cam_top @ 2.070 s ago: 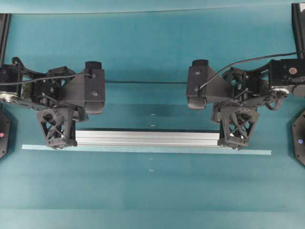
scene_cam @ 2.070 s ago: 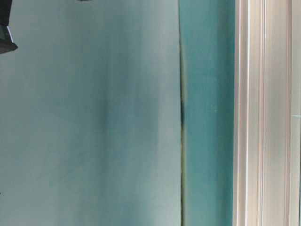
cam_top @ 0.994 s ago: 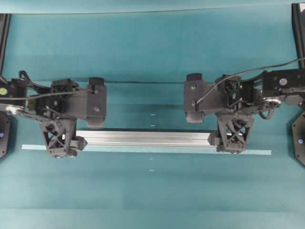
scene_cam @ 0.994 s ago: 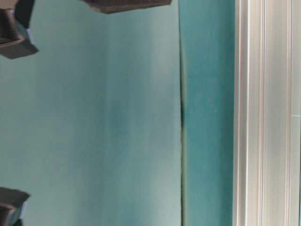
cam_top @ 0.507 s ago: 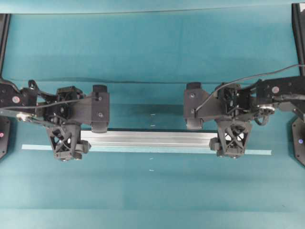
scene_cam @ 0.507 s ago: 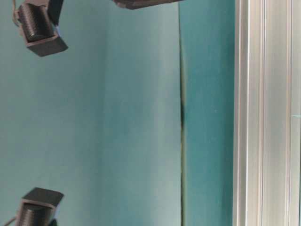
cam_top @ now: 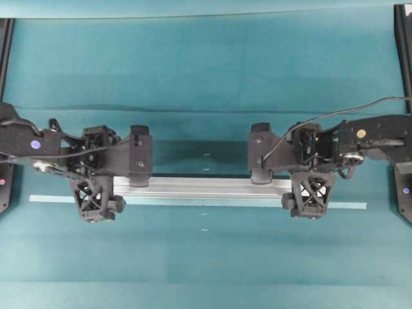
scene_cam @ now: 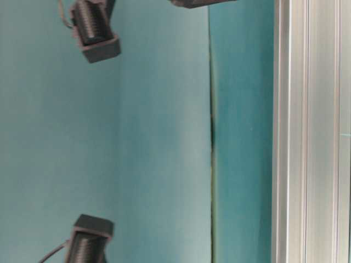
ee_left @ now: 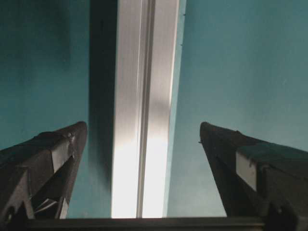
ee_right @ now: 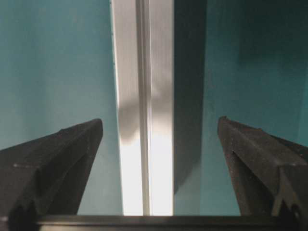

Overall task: Lift the metal rail with both hands.
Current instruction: 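Slide both grippers inward along the rail and lower around it, then close both grippers on the rail near its ends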

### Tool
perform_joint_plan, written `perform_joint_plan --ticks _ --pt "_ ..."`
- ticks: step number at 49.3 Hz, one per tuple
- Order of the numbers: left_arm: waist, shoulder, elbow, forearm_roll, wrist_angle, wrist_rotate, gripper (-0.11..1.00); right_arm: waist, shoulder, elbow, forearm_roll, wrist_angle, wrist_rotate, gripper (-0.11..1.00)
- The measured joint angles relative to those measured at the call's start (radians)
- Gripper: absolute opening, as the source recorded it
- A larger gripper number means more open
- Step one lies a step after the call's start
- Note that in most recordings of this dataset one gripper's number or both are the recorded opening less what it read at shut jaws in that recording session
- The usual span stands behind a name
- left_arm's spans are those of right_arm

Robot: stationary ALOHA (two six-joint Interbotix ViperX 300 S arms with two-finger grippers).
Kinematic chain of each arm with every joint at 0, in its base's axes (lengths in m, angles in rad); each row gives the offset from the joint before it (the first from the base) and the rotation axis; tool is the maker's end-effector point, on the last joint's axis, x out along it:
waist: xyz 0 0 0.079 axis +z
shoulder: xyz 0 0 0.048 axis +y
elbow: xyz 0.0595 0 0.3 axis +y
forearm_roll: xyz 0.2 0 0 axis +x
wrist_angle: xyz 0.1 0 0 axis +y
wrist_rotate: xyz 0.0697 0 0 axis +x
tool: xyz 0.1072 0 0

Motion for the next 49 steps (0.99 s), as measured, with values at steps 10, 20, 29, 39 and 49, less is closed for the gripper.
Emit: perform_joint_plan --ticks 10,20,29,39,49 --pt "0.011 0.031 0.008 -0.002 -0.046 -0.002 0.98 0.0 0.023 0.009 0.002 -0.018 0.002 1.0" --pt "0.012 0.067 0.025 0.0 -0.084 -0.002 0.98 0.002 0.055 0.02 0.002 -0.055 -0.002 1.0" --pt "0.012 0.086 0.034 0.0 -0.114 0.003 0.98 0.002 0.077 0.037 0.002 -0.089 -0.002 1.0" --pt "0.015 0.106 0.054 0.0 -0.172 0.002 0.98 0.002 0.084 0.055 0.002 -0.13 0.003 1.0" --pt "0.017 0.107 0.055 0.0 -0.175 0.005 0.98 0.002 0.084 0.074 0.0 -0.14 0.005 1.0"
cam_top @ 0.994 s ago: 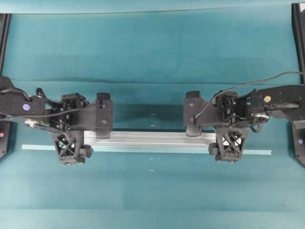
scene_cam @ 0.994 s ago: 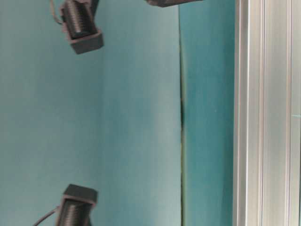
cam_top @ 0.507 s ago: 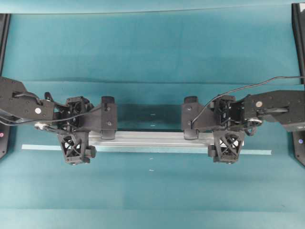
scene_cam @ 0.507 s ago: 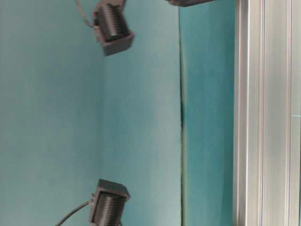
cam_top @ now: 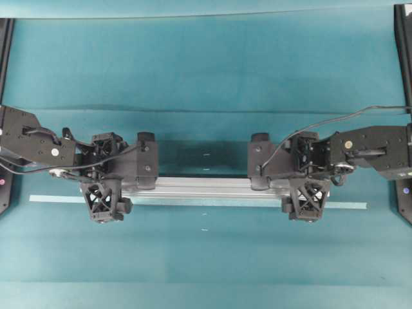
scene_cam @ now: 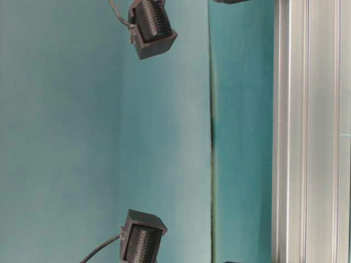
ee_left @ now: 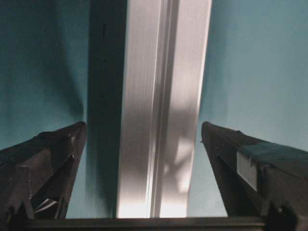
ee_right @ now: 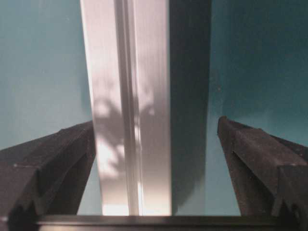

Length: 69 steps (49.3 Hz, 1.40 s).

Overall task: Lift the metal rail with both hands.
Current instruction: 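Close both grippers on the rail near its ends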

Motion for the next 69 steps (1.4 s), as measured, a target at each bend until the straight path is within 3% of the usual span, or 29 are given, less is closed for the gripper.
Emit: perform_joint_plan --ticks 15,20,24,33,69 --pt "0.002 0.002 0.0 0.0 0.002 0.002 0.93 0.0 0.005 0.008 0.002 -0.017 0.003 0.99" --pt "0.0 0.0 0.002 0.0 0.0 0.002 0.86 0.0 0.006 0.008 0.002 -0.02 0.003 0.96" --pt "-0.009 0.0 0.002 0.0 -0.005 0.006 0.73 0.0 0.006 0.006 0.002 -0.02 0.003 0.84" --pt "-0.028 -0.002 0.002 0.003 -0.006 0.034 0.28 0.018 0.012 0.0 0.003 -0.018 0.0 0.4" --pt "-0.028 -0.003 0.0 0.0 -0.005 0.078 0.28 0.015 0.012 -0.002 0.005 -0.012 0.008 0.38"
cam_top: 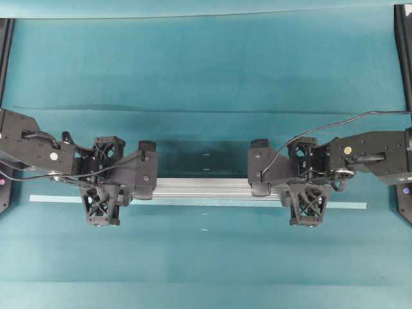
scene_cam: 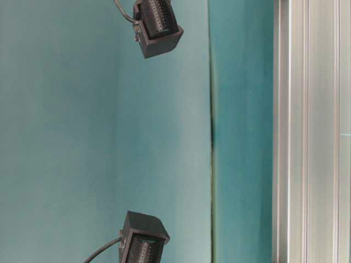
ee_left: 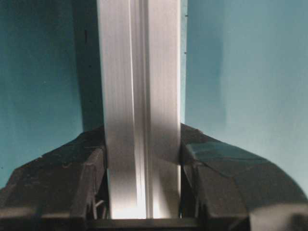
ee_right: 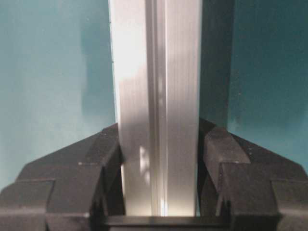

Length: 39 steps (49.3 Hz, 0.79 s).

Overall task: Lift the metal rail with both hands.
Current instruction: 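Close both grippers on the rail near its ends, then lift the rail with both grippers and raise it upward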

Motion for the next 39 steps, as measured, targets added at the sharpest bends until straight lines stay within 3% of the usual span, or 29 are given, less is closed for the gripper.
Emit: perform_joint_plan --ticks 11,21,39 --pt "0.003 -0.04 -0.014 0.0 0.066 0.0 0.28 -0.023 -0.032 -0.015 -0.002 0.052 0.035 0.38" --pt "0.005 -0.149 -0.08 0.0 0.249 0.0 0.28 -0.031 -0.141 -0.067 -0.002 0.193 0.048 0.38" --pt "0.049 -0.313 -0.219 0.0 0.48 0.017 0.28 -0.044 -0.245 -0.295 -0.002 0.577 0.098 0.38"
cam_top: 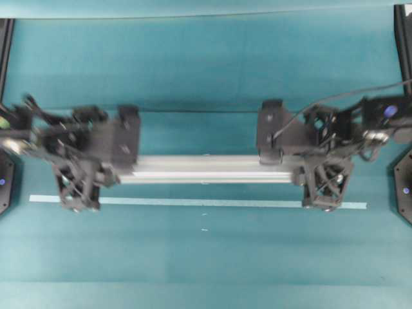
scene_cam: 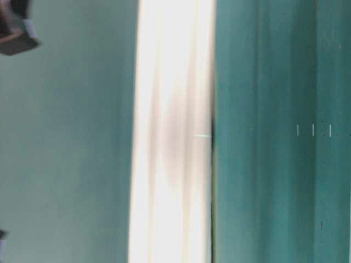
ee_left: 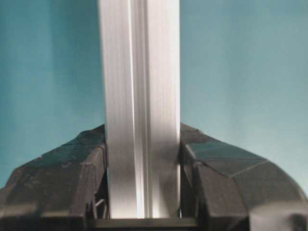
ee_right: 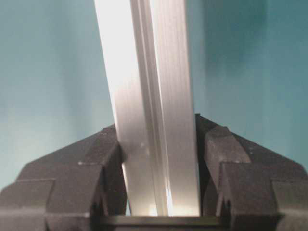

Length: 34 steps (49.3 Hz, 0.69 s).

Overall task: Lift the metal rail with both hands.
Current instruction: 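Lift the rail with both grippers and raise it upward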

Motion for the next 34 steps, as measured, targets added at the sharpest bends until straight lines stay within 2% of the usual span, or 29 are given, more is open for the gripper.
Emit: perform_joint_plan --ticks 7,24,34 --pt "0.017 -0.023 -0.069 0.0 0.078 0.002 0.28 -0.002 -0.003 -0.086 0.0 0.114 0.028 0.38" --pt "0.031 -0.025 -0.265 -0.002 0.336 -0.003 0.28 -0.011 -0.002 -0.301 0.0 0.327 0.044 0.38" --pt "0.032 -0.014 -0.365 0.0 0.436 -0.014 0.28 -0.011 0.014 -0.434 -0.002 0.445 0.075 0.38"
